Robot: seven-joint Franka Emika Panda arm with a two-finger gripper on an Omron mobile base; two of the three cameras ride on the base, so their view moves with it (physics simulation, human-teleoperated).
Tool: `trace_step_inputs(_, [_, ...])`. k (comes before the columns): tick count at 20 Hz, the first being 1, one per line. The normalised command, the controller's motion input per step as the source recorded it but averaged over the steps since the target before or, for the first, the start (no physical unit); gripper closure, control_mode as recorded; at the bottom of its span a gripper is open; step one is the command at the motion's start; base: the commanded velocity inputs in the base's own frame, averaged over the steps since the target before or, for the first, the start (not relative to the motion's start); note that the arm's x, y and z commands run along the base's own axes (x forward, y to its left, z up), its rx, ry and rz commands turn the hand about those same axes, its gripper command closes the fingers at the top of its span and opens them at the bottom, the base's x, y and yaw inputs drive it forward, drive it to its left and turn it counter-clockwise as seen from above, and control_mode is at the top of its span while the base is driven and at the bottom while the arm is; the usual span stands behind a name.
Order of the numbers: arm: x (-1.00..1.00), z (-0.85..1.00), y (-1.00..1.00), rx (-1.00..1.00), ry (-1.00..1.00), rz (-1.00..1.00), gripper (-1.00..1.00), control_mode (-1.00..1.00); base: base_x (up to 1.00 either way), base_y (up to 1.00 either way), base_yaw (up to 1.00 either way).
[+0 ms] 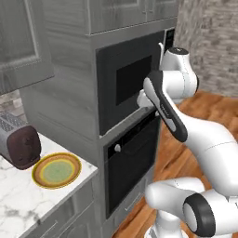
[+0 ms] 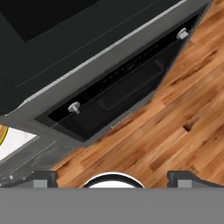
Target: Take the baked cake out of the oven and place it on the plate for cooling. Then close the oven door.
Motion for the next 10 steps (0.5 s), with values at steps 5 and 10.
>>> trace_step_inputs(5, [0.00,0.00,0.00,0.00,0.00,0.00,-1.00,1.00,-0.01,0.66,-0.40])
trace_step_inputs(10, [0.00,0.00,0.00,0.00,0.00,0.00,-1.00,1.00,0.00,0.48,-0.24])
